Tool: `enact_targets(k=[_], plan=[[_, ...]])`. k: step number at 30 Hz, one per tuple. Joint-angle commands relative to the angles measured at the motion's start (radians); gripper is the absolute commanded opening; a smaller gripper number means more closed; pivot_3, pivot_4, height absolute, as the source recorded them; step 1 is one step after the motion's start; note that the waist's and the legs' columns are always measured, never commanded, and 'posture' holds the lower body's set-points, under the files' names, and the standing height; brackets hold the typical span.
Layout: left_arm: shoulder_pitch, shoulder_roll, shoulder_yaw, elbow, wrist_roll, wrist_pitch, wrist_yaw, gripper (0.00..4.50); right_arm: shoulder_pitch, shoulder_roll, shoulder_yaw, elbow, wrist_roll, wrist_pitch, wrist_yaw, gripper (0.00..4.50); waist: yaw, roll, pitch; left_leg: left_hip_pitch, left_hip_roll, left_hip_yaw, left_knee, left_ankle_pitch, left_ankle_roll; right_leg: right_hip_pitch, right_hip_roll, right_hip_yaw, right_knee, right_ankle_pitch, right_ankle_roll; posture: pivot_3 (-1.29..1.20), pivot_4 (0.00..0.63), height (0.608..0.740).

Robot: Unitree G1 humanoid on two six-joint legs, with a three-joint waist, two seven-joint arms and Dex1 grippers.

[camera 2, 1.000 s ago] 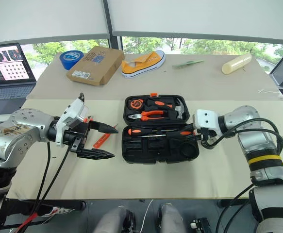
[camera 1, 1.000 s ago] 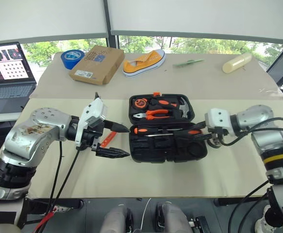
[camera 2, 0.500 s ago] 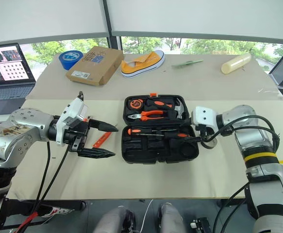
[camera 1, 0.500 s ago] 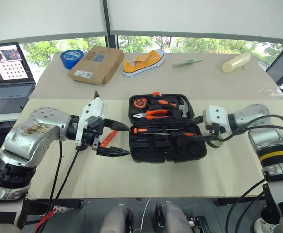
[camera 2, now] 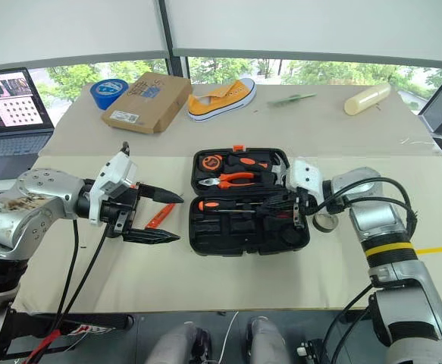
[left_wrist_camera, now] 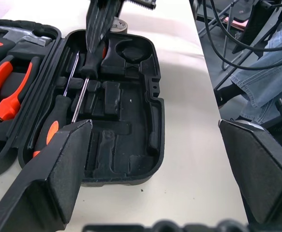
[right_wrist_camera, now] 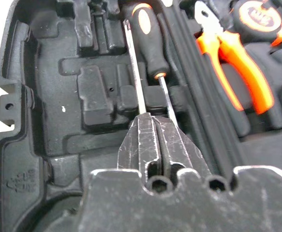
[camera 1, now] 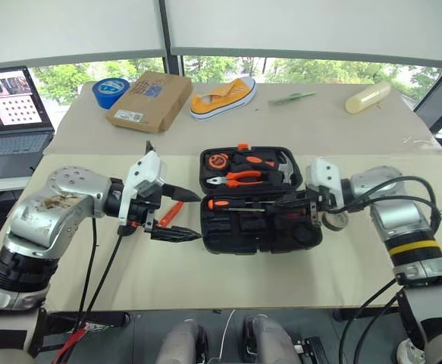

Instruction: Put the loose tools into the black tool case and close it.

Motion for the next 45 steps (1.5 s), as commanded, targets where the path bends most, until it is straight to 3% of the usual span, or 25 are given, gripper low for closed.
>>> enact_targets(k=[1, 7, 13, 17, 20, 26, 31, 34, 39, 42, 45], plan=[[-0.02, -0.003, 0.004, -0.001, 0.006, -0.019, -0.004, 4.5, 0.003, 0.016, 0.045, 0.007, -0.08, -0.027, -0.057, 0.05, 0.0, 0.0, 0.0, 0.0, 0.0, 0.0, 0.0, 0.0, 0.0, 0.0, 0.0, 0.0, 0.0, 0.0, 0.0, 0.0, 0.15, 0.731], [-0.017, -0.006, 0.005, -0.009, 0.007, -0.014, 0.001, 4.5, 0.022, -0.006, 0.127, 0.027, -0.223, -0.126, -0.109, 0.05, -0.011, -0.002, -0.001, 0.005, 0.0, 0.0, 0.0, 0.0, 0.0, 0.004, 0.0, 0.001, 0.001, 0.0, 0.0, 0.0, 0.15, 0.731], [0.02, 0.01, 0.033, -0.019, 0.011, -0.004, 0.03, 4.5, 0.044, -0.002, 0.004, -0.138, -0.062, 0.001, -0.096, 0.05, -0.01, -0.003, -0.002, 0.01, 0.0, 0.0, 0.0, 0.0, 0.0, 0.008, -0.003, 0.001, 0.001, 0.0, 0.0, 0.0, 0.15, 0.731], [0.101, 0.035, 0.145, -0.045, -0.016, 0.048, 0.116, 4.5, 0.058, -0.018, -0.135, -0.298, 0.133, 0.222, -0.1, 0.05, -0.011, -0.003, -0.001, 0.003, 0.0, 0.0, -0.001, 0.0, 0.0, 0.001, -0.004, 0.002, 0.002, 0.0, -0.001, 0.0, 0.15, 0.731], [0.226, 0.056, 0.289, -0.071, -0.028, 0.104, 0.207, 4.5, 0.103, -0.07, -0.234, -0.435, 0.278, 0.393, -0.087, 0.78, -0.012, -0.002, -0.001, -0.001, 0.001, 0.0, -0.001, 0.0, -0.001, -0.003, -0.004, 0.002, 0.002, 0.001, -0.002, 0.0, 0.15, 0.731], [0.643, 0.091, 0.638, -0.163, -0.001, 0.173, 0.261, 4.5, 0.225, -0.173, -0.391, -0.635, 0.496, 0.592, -0.087, 2.77, -0.01, -0.003, 0.0, 0.001, 0.001, -0.003, -0.009, 0.0, -0.001, -0.001, -0.005, -0.001, -0.004, 0.0, -0.001, 0.0, 0.15, 0.731], [0.836, 0.101, 0.769, -0.165, 0.057, 0.136, 0.263, 4.5, 0.296, -0.208, -0.446, -0.738, 0.584, 0.656, -0.115, 4.47, 0.002, -0.003, 0.0, 0.003, 0.0, -0.003, -0.011, 0.0, -0.001, 0.0, -0.008, -0.001, -0.004, 0.0, -0.002, 0.0, 0.15, 0.731], [0.817, 0.13, 0.755, -0.175, 0.049, 0.155, 0.278, 4.5, 0.311, -0.216, -0.46, -0.767, 0.622, 0.681, -0.136, 4.47, 0.017, -0.003, 0.0, 0.003, 0.0, -0.004, -0.012, -0.005, -0.009, -0.001, -0.009, -0.001, -0.004, 0.0, -0.002, 0.0, 0.15, 0.731], [0.569, 0.244, 0.544, -0.224, -0.013, 0.315, 0.352, 4.5, 0.322, -0.215, -0.46, -0.798, 0.645, 0.686, -0.177, 4.47, 0.032, -0.004, 0.0, 0.003, -0.002, -0.004, -0.011, -0.005, -0.01, 0.0, -0.01, -0.003, -0.004, 0.0, -0.003, 0.0, 0.15, 0.731], [0.194, 0.209, 0.255, -0.182, 0.02, 0.52, 0.475, 4.5, 0.332, -0.195, -0.448, -0.827, 0.633, 0.666, -0.232, 4.47, 0.037, -0.005, 0.001, 0.004, -0.005, -0.004, -0.011, -0.003, -0.006, 0.002, -0.011, -0.002, -0.002, 0.0, -0.002, 0.0, 0.15, 0.731], [-0.001, 0.171, 0.095, -0.12, 0.059, 0.636, 0.542, 4.5, 0.343, -0.192, -0.438, -0.856, 0.645, 0.673, -0.261, 4.47, 0.036, -0.006, 0.0, 0.004, -0.006, -0.004, -0.011, 0.001, -0.001, 0.001, -0.003, -0.002, -0.001, 0.001, -0.002, 0.0, 0.15, 0.731]])
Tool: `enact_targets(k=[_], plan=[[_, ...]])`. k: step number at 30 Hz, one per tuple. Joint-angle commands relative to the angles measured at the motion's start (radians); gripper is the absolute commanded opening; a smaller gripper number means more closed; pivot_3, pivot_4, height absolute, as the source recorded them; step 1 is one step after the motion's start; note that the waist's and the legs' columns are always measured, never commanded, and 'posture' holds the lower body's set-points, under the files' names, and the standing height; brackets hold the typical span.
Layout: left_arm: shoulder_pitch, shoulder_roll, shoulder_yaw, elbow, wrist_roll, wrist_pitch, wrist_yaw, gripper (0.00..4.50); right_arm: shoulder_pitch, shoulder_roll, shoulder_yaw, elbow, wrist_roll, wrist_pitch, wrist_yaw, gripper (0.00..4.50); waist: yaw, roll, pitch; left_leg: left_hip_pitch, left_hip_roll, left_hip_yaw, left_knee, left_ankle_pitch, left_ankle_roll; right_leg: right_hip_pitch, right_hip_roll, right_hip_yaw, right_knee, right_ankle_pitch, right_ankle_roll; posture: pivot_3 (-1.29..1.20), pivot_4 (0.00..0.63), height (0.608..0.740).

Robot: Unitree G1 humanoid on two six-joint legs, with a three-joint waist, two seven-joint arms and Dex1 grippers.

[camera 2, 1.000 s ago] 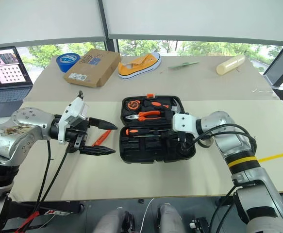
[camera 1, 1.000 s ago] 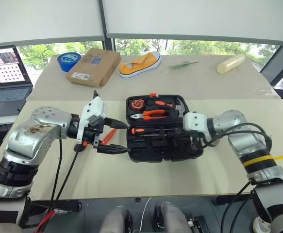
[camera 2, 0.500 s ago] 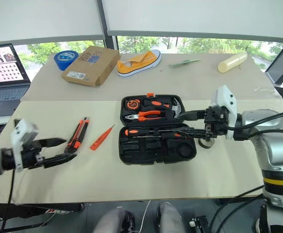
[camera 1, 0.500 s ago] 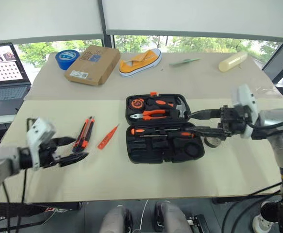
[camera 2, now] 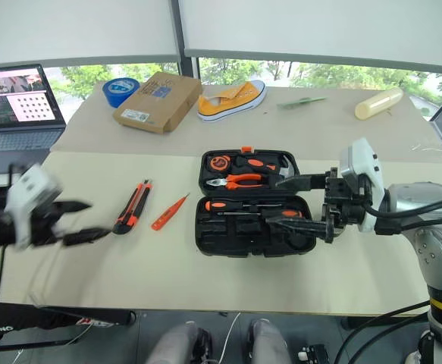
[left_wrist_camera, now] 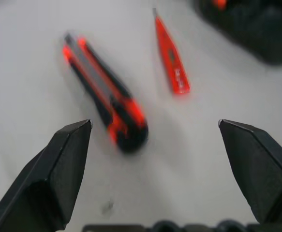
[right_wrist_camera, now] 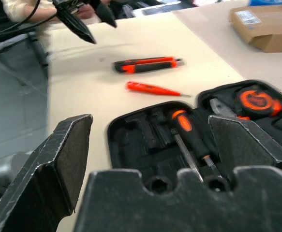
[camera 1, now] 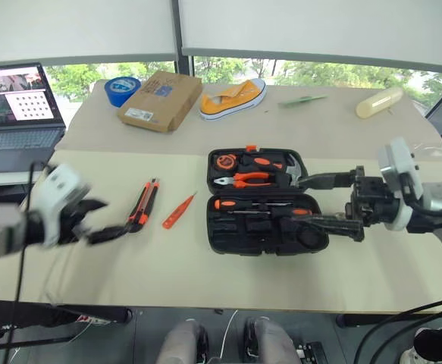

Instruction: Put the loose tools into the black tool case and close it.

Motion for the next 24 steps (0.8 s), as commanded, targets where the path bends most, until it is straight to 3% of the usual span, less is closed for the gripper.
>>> enact_targets(k=[1, 6, 13, 16, 19, 21, 24], plan=[[-0.166, -0.034, -0.18, 0.07, 0.062, 0.13, 0.09, 4.5, 0.009, 0.003, -0.017, -0.058, 0.017, -0.014, -0.039, 4.47, -0.01, 0.0, 0.0, 0.0, 0.0, 0.001, 0.0, 0.0, 0.0, 0.0, 0.001, 0.001, -0.001, 0.0, 0.0, 0.0, 0.15, 0.731], [-0.356, -0.15, -0.401, 0.219, 0.15, 0.139, 0.137, 4.5, 0.032, 0.04, -0.01, -0.101, 0.018, -0.022, -0.11, 4.47, -0.021, -0.002, 0.001, -0.001, 0.0, 0.001, -0.001, 0.001, -0.001, -0.001, 0.004, 0.001, -0.001, -0.001, 0.001, 0.0, 0.15, 0.731], [-0.373, -0.21, -0.595, 0.257, 0.217, 0.082, 0.116, 4.5, 0.07, 0.066, -0.012, -0.135, 0.017, -0.027, -0.165, 4.47, -0.024, -0.002, 0.001, -0.001, 0.0, 0.001, 0.0, 0.001, -0.001, -0.002, 0.002, 0.002, -0.001, -0.001, 0.001, 0.0, 0.15, 0.731], [-0.372, -0.255, -0.597, 0.293, 0.224, 0.081, 0.125, 4.5, 0.079, 0.072, -0.021, -0.145, 0.028, -0.023, -0.179, 4.47, -0.023, -0.002, 0.001, -0.002, 0.0, 0.001, 0.001, 0.001, 0.0, -0.002, 0.002, 0.002, -0.001, -0.001, 0.001, 0.0, 0.15, 0.731], [-0.368, -0.286, -0.607, 0.319, 0.235, 0.077, 0.119, 3.79, 0.085, 0.072, -0.026, -0.148, 0.032, -0.023, -0.188, 4.5, -0.018, -0.002, 0.001, -0.001, 0.0, 0.001, 0.001, 0.001, 0.0, -0.001, 0.001, 0.002, 0.0, -0.001, 0.002, 0.0, 0.15, 0.731], [-0.355, -0.291, -0.613, 0.329, 0.241, 0.069, 0.11, 2.88, 0.088, 0.069, -0.03, -0.15, 0.036, -0.023, -0.19, 4.5, -0.017, -0.002, 0.001, 0.0, 0.0, 0.0, 0.001, 0.001, 0.0, 0.0, 0.001, 0.002, 0.0, -0.001, 0.002, 0.0, 0.15, 0.731], [-0.347, -0.29, -0.608, 0.342, 0.252, 0.06, 0.104, 1.98, 0.097, 0.056, -0.04, -0.149, 0.042, -0.024, -0.186, 4.5, -0.017, -0.002, 0.001, 0.0, 0.0, 0.0, 0.001, 0.001, 0.001, 0.0, 0.001, 0.002, 0.0, -0.001, 0.002, 0.0, 0.15, 0.731]])
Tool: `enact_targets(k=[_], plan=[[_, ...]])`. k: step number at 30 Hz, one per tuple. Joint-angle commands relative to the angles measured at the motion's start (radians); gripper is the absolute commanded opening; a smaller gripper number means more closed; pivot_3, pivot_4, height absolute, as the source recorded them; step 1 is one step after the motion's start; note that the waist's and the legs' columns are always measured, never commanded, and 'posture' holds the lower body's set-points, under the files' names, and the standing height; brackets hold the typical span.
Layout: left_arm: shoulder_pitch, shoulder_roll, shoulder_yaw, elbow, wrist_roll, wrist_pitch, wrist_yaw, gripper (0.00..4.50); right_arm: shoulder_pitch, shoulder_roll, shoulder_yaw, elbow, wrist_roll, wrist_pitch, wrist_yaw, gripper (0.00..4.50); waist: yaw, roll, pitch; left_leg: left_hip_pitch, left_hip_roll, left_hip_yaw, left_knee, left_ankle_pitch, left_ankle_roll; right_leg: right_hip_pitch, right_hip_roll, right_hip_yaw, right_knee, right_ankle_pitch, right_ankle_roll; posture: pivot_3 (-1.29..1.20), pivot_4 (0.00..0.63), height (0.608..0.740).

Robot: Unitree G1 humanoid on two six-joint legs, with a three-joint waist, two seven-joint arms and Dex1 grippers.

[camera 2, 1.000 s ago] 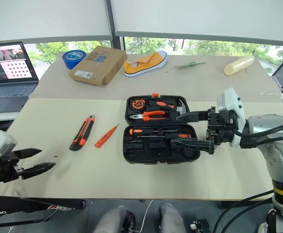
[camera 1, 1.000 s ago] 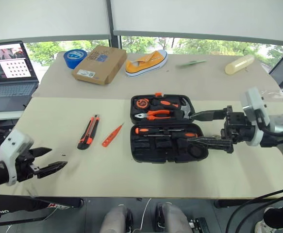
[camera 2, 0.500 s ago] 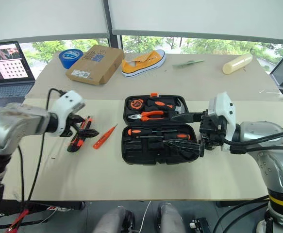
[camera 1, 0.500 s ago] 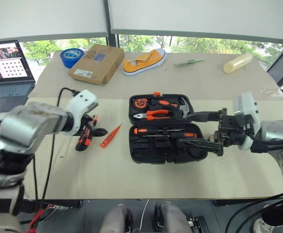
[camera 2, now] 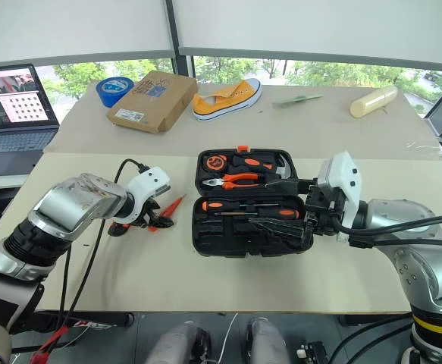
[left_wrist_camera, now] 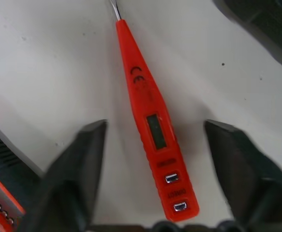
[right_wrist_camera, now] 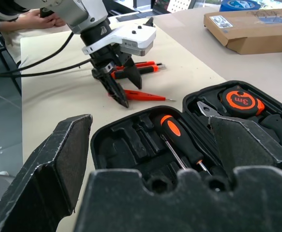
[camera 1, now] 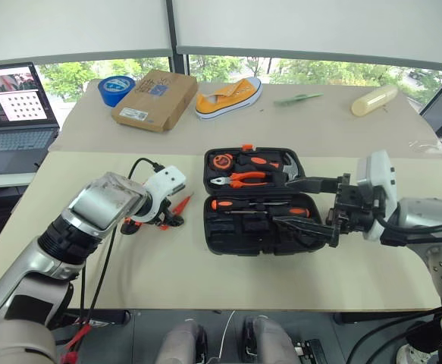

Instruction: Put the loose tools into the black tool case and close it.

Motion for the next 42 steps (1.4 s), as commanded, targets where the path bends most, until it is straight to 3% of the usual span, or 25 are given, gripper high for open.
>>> enact_targets(k=[1, 5, 8, 11, 14, 17, 22, 26, 31, 42], plan=[[0.02, -0.002, 0.001, 0.024, 0.017, -0.01, -0.011, 1.55, 0.01, -0.022, -0.048, -0.031, 0.021, -0.024, 0.005, 4.5, 0.0, 0.0, 0.0, 0.0, 0.0, 0.0, 0.0, 0.0, 0.0, 0.0, 0.0, 0.0, 0.0, 0.0, 0.0, 0.0, 0.15, 0.731], [0.021, 0.016, 0.055, 0.045, 0.027, -0.034, -0.016, 0.41, 0.039, -0.055, -0.071, -0.029, 0.021, -0.012, 0.003, 4.5, -0.002, 0.0, 0.0, 0.0, 0.0, 0.0, 0.0, 0.0, 0.0, 0.0, 0.0, 0.0, 0.0, 0.0, 0.0, 0.0, 0.15, 0.731], [-0.003, 0.058, 0.086, 0.06, 0.046, -0.14, -0.06, 0.41, 0.103, -0.097, -0.11, -0.033, 0.033, 0.006, 0.027, 4.5, -0.001, 0.0, 0.0, 0.0, 0.001, 0.0, 0.0, 0.0, 0.0, 0.0, 0.0, 0.0, 0.0, 0.0, 0.0, 0.0, 0.15, 0.731], [-0.049, 0.077, 0.094, 0.078, 0.083, -0.37, -0.137, 0.41, 0.184, -0.131, -0.162, -0.043, 0.046, 0.006, 0.059, 4.5, 0.001, -0.001, 0.0, -0.001, 0.001, 0.0, 0.0, 0.0, 0.0, -0.001, 0.0, -0.001, 0.0, 0.0, 0.0, 0.0, 0.15, 0.731], [-0.098, 0.052, 0.108, 0.101, 0.091, -0.555, -0.236, 0.41, 0.24, -0.146, -0.196, -0.049, 0.03, -0.016, 0.067, 4.5, 0.012, -0.001, 0.0, -0.004, 0.001, 0.0, 0.003, 0.0, 0.0, -0.001, 0.0, -0.002, -0.001, 0.0, 0.0, 0.0, 0.15, 0.731], [-0.168, -0.012, 0.076, 0.1, 0.06, -0.621, -0.378, 0.41, 0.268, -0.133, -0.219, -0.057, 0.032, -0.012, 0.044, 4.5, 0.019, -0.001, 0.0, -0.004, 0.001, 0.0, 0.005, -0.001, 0.002, -0.001, 0.0, -0.002, 0.0, 0.0, 0.0, 0.0, 0.15, 0.731], [-0.213, -0.091, -0.076, 0.108, 0.131, -0.631, -0.524, 0.41, 0.302, -0.115, -0.221, -0.089, 0.035, -0.009, 0.01, 4.5, 0.019, -0.001, 0.0, -0.006, 0.001, 0.0, 0.009, -0.002, 0.004, 0.0, 0.001, -0.002, 0.0, 0.0, 0.001, 0.0, 0.15, 0.731], [-0.255, -0.18, -0.14, 0.171, 0.189, -0.547, -0.514, 0.41, 0.331, -0.11, -0.236, -0.109, 0.035, -0.012, -0.003, 4.5, 0.017, -0.001, 0.001, -0.006, 0.001, 0.0, 0.01, -0.002, 0.004, -0.001, 0.003, -0.001, 0.001, 0.0, 0.001, 0.0, 0.15, 0.731], [-0.276, -0.25, -0.178, 0.211, 0.218, -0.479, -0.526, 0.41, 0.36, -0.103, -0.246, -0.128, 0.034, -0.019, -0.022, 4.5, 0.017, -0.001, 0.001, -0.007, 0.001, -0.001, 0.01, -0.003, 0.005, -0.001, 0.002, -0.001, 0.001, -0.004, 0.007, 0.0, 0.15, 0.731], [-0.26, -0.298, -0.234, 0.263, 0.285, -0.499, -0.553, 0.41, 0.375, -0.079, -0.253, -0.138, 0.028, -0.029, -0.06, 4.5, 0.019, -0.001, 0.001, -0.008, 0.001, -0.001, 0.012, -0.004, 0.008, -0.001, 0.001, -0.001, 0.001, -0.002, 0.005, 0.0, 0.15, 0.731]])
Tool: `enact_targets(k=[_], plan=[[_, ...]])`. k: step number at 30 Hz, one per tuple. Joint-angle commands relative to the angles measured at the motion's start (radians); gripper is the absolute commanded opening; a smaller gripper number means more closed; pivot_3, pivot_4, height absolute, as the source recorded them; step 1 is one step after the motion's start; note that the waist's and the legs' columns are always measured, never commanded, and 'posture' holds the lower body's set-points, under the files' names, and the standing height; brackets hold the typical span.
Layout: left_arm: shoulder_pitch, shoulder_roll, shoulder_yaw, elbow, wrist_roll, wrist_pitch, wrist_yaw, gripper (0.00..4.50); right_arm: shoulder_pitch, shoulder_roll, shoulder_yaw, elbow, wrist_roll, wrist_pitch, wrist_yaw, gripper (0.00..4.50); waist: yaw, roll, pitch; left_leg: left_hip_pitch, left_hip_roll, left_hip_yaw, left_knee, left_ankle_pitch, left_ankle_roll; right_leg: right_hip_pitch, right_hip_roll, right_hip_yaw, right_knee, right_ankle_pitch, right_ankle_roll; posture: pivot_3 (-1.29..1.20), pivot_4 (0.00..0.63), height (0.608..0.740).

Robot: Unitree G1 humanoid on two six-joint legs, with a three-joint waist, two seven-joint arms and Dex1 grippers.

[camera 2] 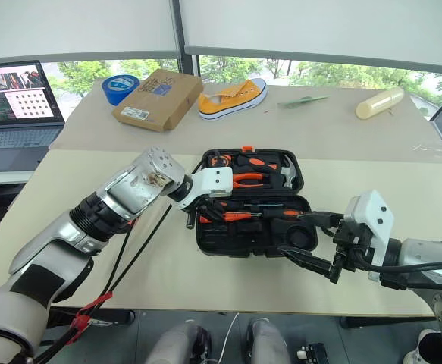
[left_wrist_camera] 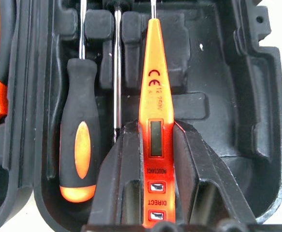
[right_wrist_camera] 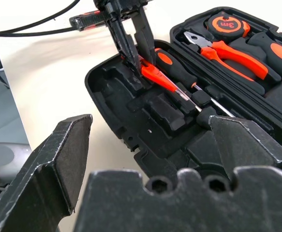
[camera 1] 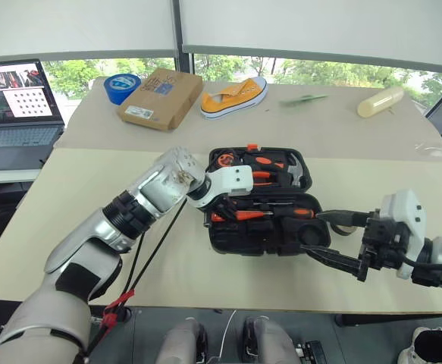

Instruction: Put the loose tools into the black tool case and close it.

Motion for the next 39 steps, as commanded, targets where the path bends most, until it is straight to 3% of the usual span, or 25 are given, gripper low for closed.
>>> enact_targets(k=[1, 11, 13, 21, 22, 25, 34, 39], plan=[[-0.004, -0.012, -0.017, 0.009, 0.034, -0.025, -0.011, 0.41, 0.0, 0.007, -0.04, -0.023, 0.011, -0.028, -0.014, 4.5, -0.001, 0.0, 0.0, 0.0, 0.0, 0.0, 0.0, 0.0, 0.0, 0.0, 0.0, 0.0, 0.0, 0.0, 0.0, 0.0, 0.15, 0.731], [-0.011, -0.072, -0.02, 0.127, 0.099, -0.089, -0.021, 0.41, -0.011, 0.026, -0.035, -0.021, 0.019, -0.026, -0.044, 4.5, 0.0, 0.0, -0.001, 0.0, 0.0, 0.0, 0.001, -0.001, 0.001, 0.001, 0.0, 0.0, 0.0, 0.001, 0.0, 0.0, 0.15, 0.731], [-0.011, -0.073, -0.008, 0.117, 0.093, -0.08, -0.032, 1.42, -0.009, 0.027, -0.035, -0.022, 0.02, -0.026, -0.046, 4.5, 0.0, 0.0, -0.001, 0.0, 0.0, 0.0, 0.001, -0.001, 0.001, 0.001, 0.0, 0.0, 0.0, 0.001, 0.0, 0.0, 0.15, 0.731], [-0.004, 0.005, 0.125, 0.002, 0.002, -0.03, -0.095, 4.31, 0.0, 0.026, -0.042, -0.013, 0.025, -0.022, -0.044, 4.5, -0.004, 0.0, -0.001, 0.0, 0.0, 0.0, 0.001, -0.001, 0.001, -0.001, 0.0, 0.001, 0.0, 0.002, -0.002, 0.0, 0.15, 0.731], [0.005, 0.011, 0.148, -0.007, -0.012, -0.029, -0.09, 4.31, 0.0, 0.026, -0.042, -0.01, 0.024, -0.023, -0.044, 4.5, -0.004, 0.0, -0.001, 0.0, 0.0, 0.0, 0.001, -0.001, 0.001, -0.001, 0.0, 0.001, 0.0, 0.002, -0.002, 0.0, 0.15, 0.731], [0.056, 0.008, 0.22, -0.017, -0.039, -0.062, -0.044, 3.68, -0.004, 0.025, -0.038, 0.0, 0.02, -0.025, -0.042, 4.5, -0.003, 0.0, -0.001, 0.0, 0.0, 0.0, 0.001, -0.001, 0.001, 0.0, -0.001, 0.001, 0.0, 0.002, -0.002, 0.0, 0.15, 0.731], [0.225, -0.063, 0.313, -0.038, -0.074, -0.214, 0.071, 0.22, -0.035, 0.008, -0.018, 0.019, 0.012, -0.021, -0.035, 4.5, 0.0, 0.0, -0.001, 0.0, 0.0, 0.0, 0.002, -0.001, 0.002, 0.001, -0.001, 0.0, 0.0, 0.002, -0.001, 0.0, 0.15, 0.731], [0.288, -0.107, 0.312, 0.002, -0.032, -0.346, 0.151, 0.08, -0.047, 0.0, -0.017, 0.026, 0.015, -0.012, -0.028, 4.5, -0.001, 0.0, -0.001, 0.0, 0.0, 0.0, 0.002, -0.001, 0.002, 0.001, -0.002, 0.001, 0.0, 0.002, -0.002, 0.0, 0.15, 0.731]])
